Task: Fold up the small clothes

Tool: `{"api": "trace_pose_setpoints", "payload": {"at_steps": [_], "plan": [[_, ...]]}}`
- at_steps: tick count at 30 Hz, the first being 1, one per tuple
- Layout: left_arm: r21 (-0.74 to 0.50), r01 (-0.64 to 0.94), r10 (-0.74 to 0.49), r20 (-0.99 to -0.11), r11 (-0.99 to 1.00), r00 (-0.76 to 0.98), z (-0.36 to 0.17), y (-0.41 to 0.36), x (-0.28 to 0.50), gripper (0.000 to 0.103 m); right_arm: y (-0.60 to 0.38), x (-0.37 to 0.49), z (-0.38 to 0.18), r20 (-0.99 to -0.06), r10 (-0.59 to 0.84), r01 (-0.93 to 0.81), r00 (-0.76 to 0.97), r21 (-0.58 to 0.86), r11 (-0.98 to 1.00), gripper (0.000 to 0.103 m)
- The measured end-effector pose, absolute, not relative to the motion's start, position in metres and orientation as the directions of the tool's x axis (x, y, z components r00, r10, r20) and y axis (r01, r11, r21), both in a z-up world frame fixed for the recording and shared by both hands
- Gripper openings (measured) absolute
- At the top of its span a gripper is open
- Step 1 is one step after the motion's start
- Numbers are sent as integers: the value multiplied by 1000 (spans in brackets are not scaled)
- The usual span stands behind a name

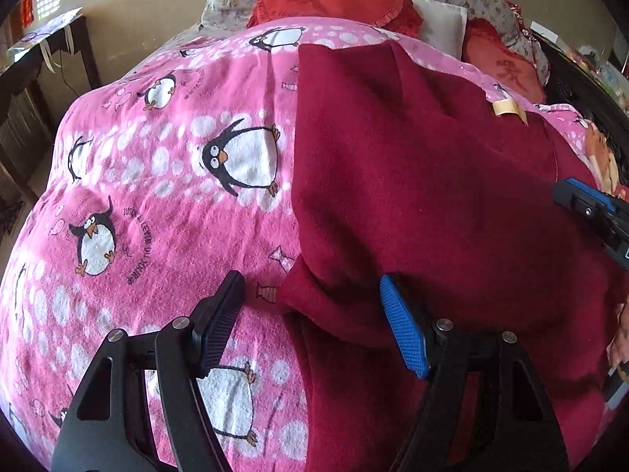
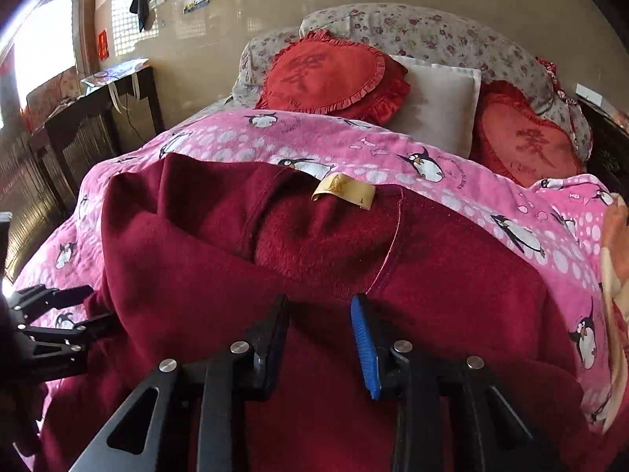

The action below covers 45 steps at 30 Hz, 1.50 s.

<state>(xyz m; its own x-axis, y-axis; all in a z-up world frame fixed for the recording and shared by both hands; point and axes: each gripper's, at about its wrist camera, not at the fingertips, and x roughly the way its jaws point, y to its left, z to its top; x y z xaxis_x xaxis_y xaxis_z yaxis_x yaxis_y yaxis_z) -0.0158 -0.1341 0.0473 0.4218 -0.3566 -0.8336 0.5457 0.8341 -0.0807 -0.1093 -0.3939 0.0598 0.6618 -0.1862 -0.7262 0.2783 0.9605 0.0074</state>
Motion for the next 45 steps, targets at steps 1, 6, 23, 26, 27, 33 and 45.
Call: {"api": "trace_pose_setpoints", "payload": {"at_steps": [1,6,23,26,27,33,45], "plan": [[-72,551,-355,-832,832,426,51,-133,-18,72,-392,-112,65,-724,-191,278,663,0,961,33],[-45,588,-381,-801,807,462,74,-129,-33,72,-390,-155,79,-699,-291,336,653,-77,939,41],[-102,684,-454,-816,722,357,83,-183,-84,72,-506,-284,76,-781,-395,702,483,77,708,49],[-105,695,-459,-818,712,346,80,-189,-91,72,-551,-313,77,-792,-437,794,426,95,601,50],[-105,696,-458,-820,710,344,80,-190,-92,72,-566,-321,77,-799,-443,818,407,104,566,50],[-98,696,-448,-826,711,341,75,-195,-92,72,-634,-348,74,-828,-400,891,392,235,388,50],[-125,674,-451,-828,728,334,68,-188,-81,72,-668,-343,83,-863,-492,958,119,-30,284,63]]}}
